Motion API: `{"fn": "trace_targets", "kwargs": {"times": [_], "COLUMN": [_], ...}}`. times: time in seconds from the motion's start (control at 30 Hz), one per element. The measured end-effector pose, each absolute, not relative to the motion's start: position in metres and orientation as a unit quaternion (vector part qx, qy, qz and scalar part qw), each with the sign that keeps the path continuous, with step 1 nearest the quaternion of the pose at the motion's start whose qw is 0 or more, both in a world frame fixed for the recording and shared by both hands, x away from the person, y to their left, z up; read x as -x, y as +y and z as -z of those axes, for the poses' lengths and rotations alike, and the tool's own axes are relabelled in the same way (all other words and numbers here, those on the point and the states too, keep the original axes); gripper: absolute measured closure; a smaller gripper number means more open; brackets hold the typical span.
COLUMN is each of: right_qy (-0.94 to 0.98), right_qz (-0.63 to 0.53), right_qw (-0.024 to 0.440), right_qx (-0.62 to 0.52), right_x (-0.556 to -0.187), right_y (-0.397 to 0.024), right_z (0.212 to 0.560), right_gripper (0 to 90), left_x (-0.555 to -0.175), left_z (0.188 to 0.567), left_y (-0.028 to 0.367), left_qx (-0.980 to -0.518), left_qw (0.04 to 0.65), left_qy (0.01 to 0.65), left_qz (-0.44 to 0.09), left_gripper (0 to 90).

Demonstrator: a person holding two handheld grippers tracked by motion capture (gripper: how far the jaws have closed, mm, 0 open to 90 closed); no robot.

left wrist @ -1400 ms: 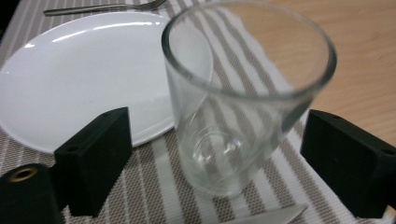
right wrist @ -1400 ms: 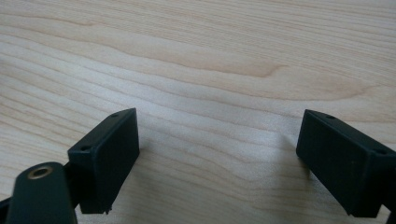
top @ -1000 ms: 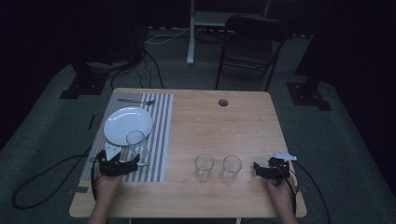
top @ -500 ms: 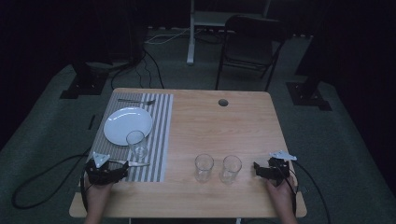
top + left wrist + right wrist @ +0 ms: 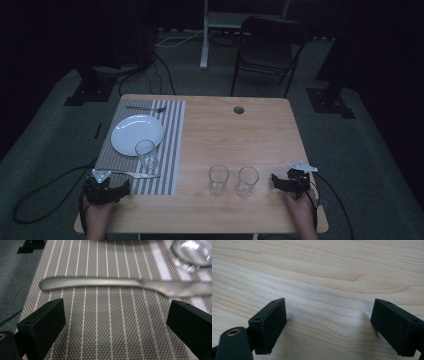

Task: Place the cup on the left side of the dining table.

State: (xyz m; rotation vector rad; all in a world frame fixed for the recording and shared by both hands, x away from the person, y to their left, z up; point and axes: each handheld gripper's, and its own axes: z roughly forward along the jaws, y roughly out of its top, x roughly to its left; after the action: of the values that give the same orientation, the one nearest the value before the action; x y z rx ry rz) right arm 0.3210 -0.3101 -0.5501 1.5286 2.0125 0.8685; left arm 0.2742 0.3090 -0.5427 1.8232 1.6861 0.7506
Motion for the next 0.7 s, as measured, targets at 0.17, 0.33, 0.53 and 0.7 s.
{"fn": "trace_targets", "kwargs": {"times": [0.17,0.33,0.53,0.7], "right_qy": [0.732,0.733,0.733,0.733], "right_qz": [-0.316,-0.316,-0.316,-0.316], "right_qw": [0.232,0.232,0.233,0.233], "right_qx": [-0.556,-0.556,-0.556,-0.556], "right_x": [-0.3209,-0.3209,-0.3209,-0.3209], "right_y": [-0.3101,-0.3101,-0.3101,-0.3101], "right_z": [0.5501,0.5501,0.5501,0.5501], "right_gripper": [12.8,12.8,12.8,12.8], "left_x": [-0.2743,-0.2748,-0.2748,-0.2748], "left_z": [0.5455,0.5458,0.5459,0.5459], "left_y": [0.3098,0.3117,0.3121,0.3120], "left_qx": [-0.682,-0.683,-0.683,-0.683], "left_qw": [0.264,0.271,0.272,0.271], "left_qy": [0.627,0.628,0.628,0.628], "left_qz": [-0.270,-0.257,-0.256,-0.256], "left_gripper": [2.7,2.7,2.7,2.8]}}
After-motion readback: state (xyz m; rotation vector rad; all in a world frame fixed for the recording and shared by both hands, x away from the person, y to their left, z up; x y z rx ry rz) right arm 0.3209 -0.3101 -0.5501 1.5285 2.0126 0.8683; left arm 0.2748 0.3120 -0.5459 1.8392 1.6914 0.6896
